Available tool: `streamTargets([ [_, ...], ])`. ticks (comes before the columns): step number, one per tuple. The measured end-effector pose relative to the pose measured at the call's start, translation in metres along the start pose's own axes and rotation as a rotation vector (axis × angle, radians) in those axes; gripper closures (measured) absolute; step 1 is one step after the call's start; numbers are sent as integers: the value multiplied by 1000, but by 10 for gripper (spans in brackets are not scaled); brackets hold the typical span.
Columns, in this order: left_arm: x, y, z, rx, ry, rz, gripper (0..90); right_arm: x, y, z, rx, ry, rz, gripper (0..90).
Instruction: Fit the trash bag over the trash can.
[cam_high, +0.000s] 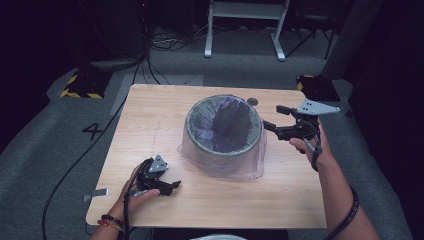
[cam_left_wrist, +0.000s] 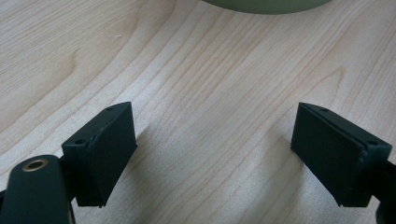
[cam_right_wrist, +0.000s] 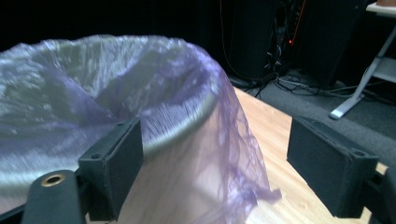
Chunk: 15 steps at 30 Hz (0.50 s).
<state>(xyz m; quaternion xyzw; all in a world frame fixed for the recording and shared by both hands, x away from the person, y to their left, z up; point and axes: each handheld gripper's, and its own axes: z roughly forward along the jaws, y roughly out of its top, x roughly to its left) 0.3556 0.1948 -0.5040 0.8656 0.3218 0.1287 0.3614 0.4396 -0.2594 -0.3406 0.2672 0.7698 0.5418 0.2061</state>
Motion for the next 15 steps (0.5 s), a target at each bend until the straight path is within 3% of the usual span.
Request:
streamTargets([
  [4, 0, 0, 0, 1, -1, 1, 131, 6, 10, 1, -15, 17, -21, 188],
  [15, 1, 1, 0, 2, -4, 6, 128, 27, 28, 22, 37, 79, -100, 196],
])
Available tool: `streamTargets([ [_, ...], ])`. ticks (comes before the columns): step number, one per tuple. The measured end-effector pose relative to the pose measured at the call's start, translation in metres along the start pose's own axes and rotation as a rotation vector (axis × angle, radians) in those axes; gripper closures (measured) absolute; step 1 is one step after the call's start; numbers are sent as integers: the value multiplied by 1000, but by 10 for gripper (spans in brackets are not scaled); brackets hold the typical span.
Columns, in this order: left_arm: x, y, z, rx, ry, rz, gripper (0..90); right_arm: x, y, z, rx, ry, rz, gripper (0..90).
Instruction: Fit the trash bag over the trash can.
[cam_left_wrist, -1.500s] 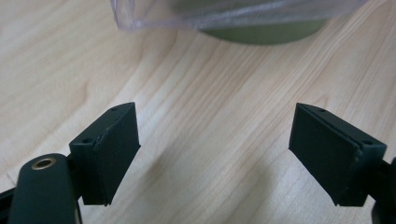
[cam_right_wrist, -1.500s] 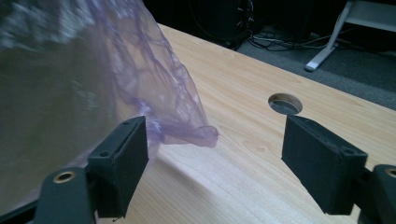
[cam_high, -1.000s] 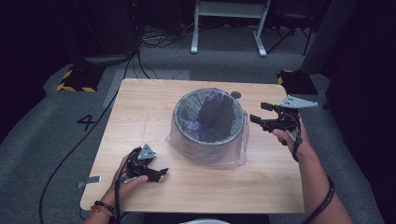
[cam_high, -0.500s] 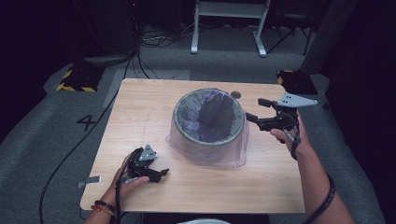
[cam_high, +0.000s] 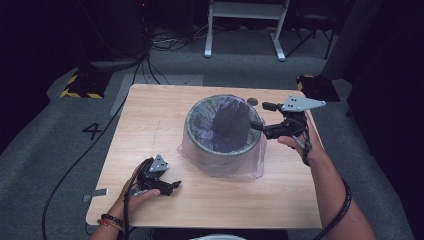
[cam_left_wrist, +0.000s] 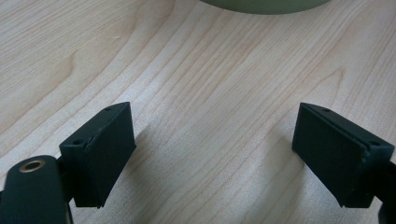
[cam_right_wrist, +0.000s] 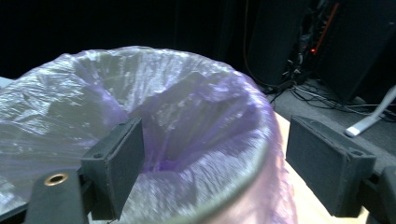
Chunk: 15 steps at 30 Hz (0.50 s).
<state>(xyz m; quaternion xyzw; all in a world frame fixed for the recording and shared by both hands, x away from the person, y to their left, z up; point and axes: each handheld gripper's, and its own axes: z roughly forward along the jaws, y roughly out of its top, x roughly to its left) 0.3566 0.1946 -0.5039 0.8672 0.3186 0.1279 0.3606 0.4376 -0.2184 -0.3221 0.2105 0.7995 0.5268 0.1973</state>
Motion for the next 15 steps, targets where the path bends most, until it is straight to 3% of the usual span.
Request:
streamTargets([
  [15, 0, 0, 0, 0, 0, 0, 128, 21, 20, 38, 95, 75, -66, 196],
])
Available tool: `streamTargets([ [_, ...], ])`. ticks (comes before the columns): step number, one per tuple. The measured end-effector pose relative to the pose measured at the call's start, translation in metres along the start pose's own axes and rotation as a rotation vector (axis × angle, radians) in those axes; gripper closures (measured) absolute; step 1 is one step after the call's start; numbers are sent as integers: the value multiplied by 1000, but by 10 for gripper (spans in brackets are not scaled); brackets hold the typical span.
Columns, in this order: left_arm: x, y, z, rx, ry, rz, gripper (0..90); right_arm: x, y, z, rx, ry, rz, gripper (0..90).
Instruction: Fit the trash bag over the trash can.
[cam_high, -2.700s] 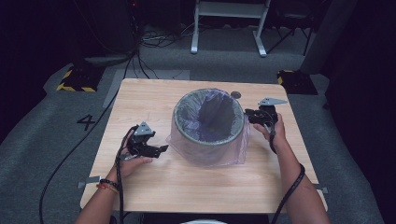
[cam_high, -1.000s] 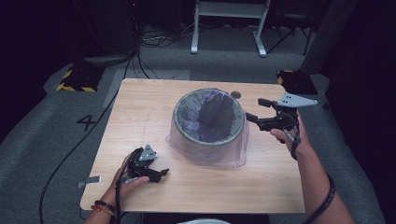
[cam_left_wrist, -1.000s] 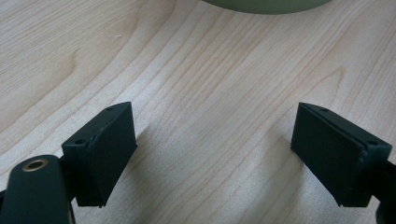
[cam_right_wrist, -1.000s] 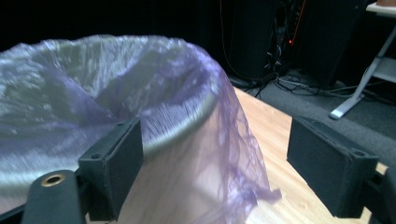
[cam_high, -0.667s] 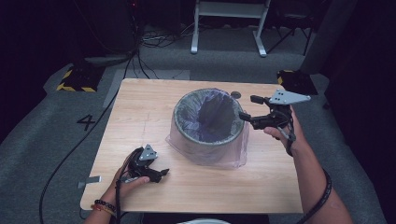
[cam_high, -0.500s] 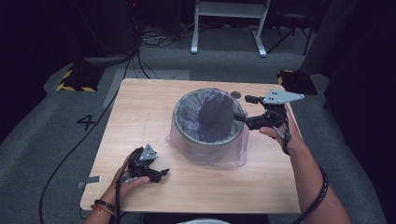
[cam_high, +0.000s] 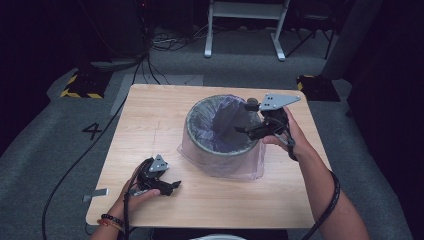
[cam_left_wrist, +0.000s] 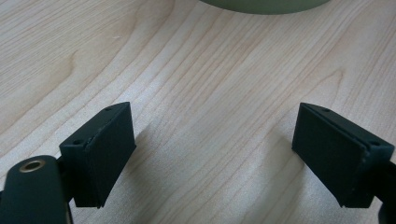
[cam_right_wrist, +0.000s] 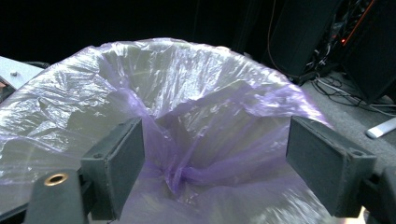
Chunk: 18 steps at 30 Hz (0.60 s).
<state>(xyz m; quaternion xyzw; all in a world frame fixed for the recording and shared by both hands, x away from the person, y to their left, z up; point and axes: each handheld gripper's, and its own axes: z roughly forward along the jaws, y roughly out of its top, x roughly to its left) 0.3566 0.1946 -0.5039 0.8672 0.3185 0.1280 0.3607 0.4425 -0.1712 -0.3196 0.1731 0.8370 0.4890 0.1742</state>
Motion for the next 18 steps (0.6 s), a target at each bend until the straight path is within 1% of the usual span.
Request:
streamTargets([
  [2, 0, 0, 0, 0, 0, -1, 128, 2, 1, 4, 12, 18, -6, 200],
  [5, 0, 0, 0, 0, 0, 0, 128, 4, 2, 9, 34, 33, -15, 205],
  [11, -1, 0, 0, -1, 6, -3, 126, 11, 4, 18, 99, 38, -46, 220],
  [12, -1, 0, 0, -1, 5, -3, 126, 11, 4, 19, 105, 39, -45, 221],
  [14, -1, 0, 0, -1, 6, -2, 126, 12, 5, 23, 138, 47, -40, 222],
  [16, -1, 0, 0, -1, 6, -3, 126, 12, 6, 26, 165, 39, -38, 222],
  [18, -1, 0, 0, -1, 6, -2, 126, 12, 7, 28, 182, 50, -38, 222],
])
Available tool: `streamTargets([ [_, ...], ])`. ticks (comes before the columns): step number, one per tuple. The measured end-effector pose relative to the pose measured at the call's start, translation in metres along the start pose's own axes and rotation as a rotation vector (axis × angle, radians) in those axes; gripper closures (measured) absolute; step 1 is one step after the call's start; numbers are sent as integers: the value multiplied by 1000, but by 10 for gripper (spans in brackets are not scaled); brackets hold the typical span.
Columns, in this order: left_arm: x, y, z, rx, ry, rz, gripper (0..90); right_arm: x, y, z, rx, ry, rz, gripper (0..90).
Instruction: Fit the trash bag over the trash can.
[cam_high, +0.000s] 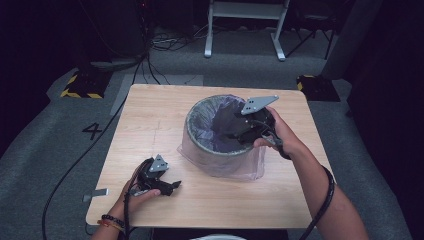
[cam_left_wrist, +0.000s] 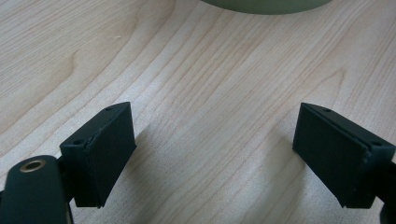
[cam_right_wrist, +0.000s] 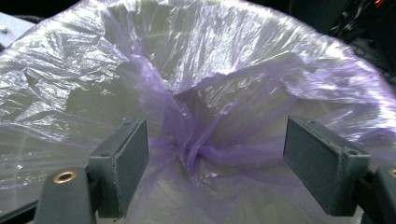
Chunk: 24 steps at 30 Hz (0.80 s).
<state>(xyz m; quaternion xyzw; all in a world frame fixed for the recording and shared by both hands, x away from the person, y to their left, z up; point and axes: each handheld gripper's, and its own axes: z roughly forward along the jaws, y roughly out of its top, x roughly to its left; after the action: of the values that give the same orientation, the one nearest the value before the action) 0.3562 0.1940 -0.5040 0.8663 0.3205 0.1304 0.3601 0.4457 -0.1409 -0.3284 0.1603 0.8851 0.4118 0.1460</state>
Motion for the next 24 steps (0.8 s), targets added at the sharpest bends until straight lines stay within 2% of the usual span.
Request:
streamTargets([
  [2, 0, 0, 0, 0, -1, -1, 126, 0, 1, 3, 20, 11, -8, 220],
  [9, 0, 0, 0, 0, -1, -1, 126, -5, 2, 10, 65, 14, 19, 223],
  [16, 0, 0, 0, 0, -1, -1, 125, -5, 6, 14, 170, 20, -13, 227],
  [24, 0, 0, 0, 0, -1, -1, 125, -6, 9, 20, 248, 31, -1, 227],
])
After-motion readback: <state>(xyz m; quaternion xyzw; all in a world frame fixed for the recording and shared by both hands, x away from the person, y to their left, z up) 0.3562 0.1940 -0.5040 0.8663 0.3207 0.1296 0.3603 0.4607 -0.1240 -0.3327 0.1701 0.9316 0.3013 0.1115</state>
